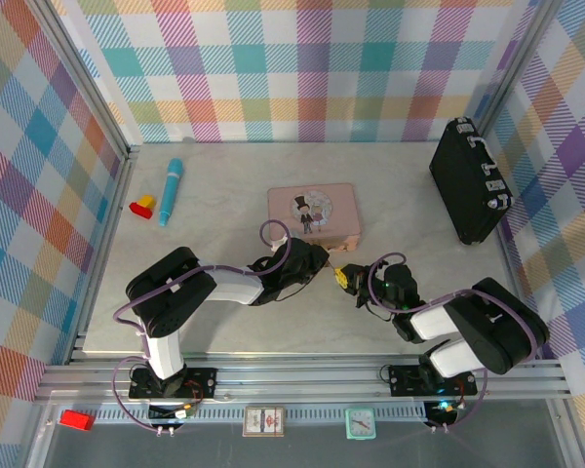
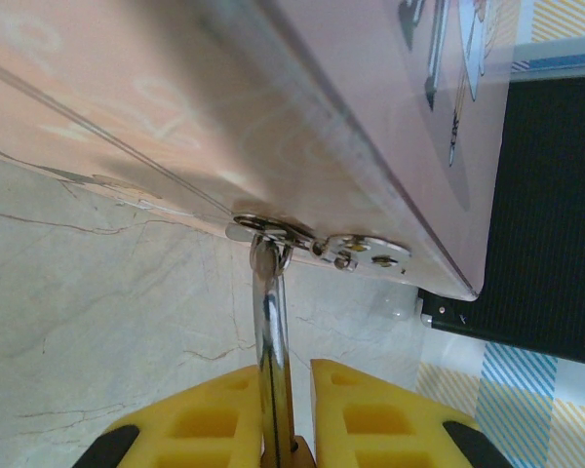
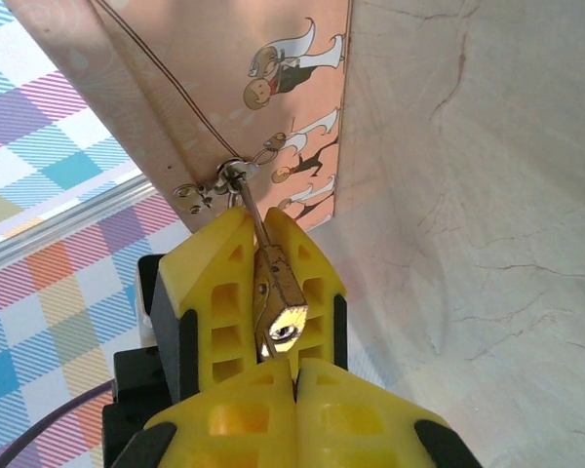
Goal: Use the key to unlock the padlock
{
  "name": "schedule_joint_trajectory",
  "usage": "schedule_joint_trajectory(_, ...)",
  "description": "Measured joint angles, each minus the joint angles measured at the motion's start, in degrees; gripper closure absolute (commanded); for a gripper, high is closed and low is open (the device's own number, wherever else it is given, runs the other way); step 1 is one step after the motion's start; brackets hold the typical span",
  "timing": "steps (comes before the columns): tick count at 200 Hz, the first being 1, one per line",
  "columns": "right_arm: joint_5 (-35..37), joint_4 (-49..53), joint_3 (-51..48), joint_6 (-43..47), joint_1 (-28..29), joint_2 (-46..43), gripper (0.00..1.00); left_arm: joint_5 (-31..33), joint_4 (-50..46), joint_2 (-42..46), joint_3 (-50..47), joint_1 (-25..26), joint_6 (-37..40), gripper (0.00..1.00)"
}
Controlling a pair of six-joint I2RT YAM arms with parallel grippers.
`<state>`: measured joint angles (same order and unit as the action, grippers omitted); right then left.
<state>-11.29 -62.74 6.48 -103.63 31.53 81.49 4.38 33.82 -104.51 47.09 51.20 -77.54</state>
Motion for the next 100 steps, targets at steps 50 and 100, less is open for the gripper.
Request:
schedule_joint_trajectory(50,1.0,7.6,0.0,1.9,0.0,-8.9,1.0,0.0,0.0,0.0,0.0,0.0,0.0,1.0)
schedule_joint_trajectory(100,1.4,11.0,0.0,2.8,0.0,-9.9,1.0,0.0,0.0,0.0,0.0,0.0,0.0,1.0)
